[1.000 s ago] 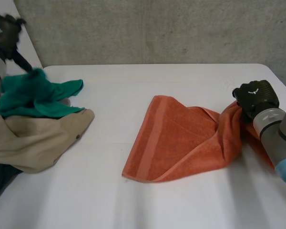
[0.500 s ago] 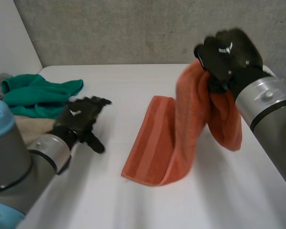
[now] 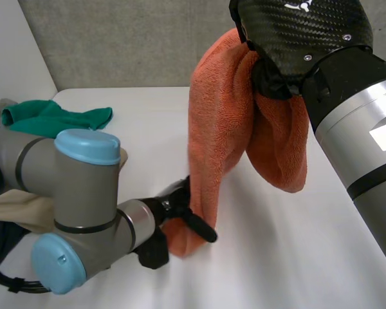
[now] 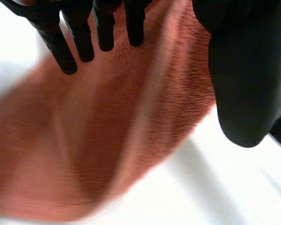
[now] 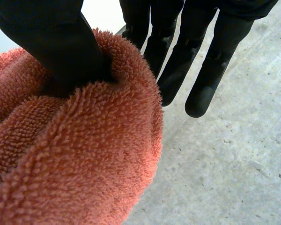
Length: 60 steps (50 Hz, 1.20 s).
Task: Fold the laundry.
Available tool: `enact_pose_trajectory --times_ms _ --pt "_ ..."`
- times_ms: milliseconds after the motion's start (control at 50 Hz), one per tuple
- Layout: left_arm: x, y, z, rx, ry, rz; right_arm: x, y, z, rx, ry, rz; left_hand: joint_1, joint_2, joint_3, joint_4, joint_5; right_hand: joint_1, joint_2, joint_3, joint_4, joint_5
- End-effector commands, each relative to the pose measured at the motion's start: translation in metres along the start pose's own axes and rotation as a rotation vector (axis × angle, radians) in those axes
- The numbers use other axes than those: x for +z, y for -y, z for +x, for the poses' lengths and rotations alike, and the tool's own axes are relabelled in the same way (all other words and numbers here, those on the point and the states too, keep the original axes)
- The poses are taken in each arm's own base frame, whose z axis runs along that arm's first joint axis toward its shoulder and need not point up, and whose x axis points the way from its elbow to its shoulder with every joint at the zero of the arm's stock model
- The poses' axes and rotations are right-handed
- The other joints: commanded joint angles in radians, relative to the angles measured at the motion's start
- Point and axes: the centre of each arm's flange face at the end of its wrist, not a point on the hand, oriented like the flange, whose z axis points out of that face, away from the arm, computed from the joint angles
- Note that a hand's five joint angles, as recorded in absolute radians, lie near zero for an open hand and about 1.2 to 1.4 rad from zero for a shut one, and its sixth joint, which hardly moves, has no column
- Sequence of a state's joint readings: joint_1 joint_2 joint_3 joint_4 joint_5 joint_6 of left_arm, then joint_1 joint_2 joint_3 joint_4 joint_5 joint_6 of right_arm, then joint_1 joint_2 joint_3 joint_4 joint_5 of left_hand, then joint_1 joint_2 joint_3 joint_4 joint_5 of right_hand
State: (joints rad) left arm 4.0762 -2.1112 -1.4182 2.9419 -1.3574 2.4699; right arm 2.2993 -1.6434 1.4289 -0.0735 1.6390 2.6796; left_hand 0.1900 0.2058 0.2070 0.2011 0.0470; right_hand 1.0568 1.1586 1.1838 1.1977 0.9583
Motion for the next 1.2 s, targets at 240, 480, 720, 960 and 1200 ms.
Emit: enact_pose_trajectory --times_ms 240,480,720,960,1200 --pt "-0.051 0.098 -0.008 0.196 0.128 0.402 0.019 -0.113 0.046 -0.141 -0.013 -0.308 1.206 1.19 1.189 1.195 1.175 0.339 0.238 0.212 0.199 0.263" --pt "-0.041 0.108 -0.01 0.819 0.249 0.375 0.013 -0.237 0.013 -0.303 0.33 -0.67 1.206 1.19 1.189 1.195 1.175 0.339 0.238 0.212 0.199 0.263" --pt "-0.047 0.229 0.063 1.002 0.11 1.064 0.128 -0.159 0.075 -0.322 -0.314 -0.037 1.206 1.19 1.189 1.195 1.175 0.339 0.238 0.212 0.199 0.263" --pt "-0.041 0.209 0.037 0.949 0.147 0.98 0.11 -0.161 0.061 -0.28 -0.235 0.165 1.206 1.19 1.189 1.195 1.175 0.339 0.238 0.212 0.199 0.263" --pt "0.01 0.072 -0.048 0.982 0.223 0.438 0.024 -0.277 0.008 -0.341 0.197 -0.46 1.206 1.19 1.189 1.195 1.175 -0.036 -0.138 -0.163 -0.177 -0.112"
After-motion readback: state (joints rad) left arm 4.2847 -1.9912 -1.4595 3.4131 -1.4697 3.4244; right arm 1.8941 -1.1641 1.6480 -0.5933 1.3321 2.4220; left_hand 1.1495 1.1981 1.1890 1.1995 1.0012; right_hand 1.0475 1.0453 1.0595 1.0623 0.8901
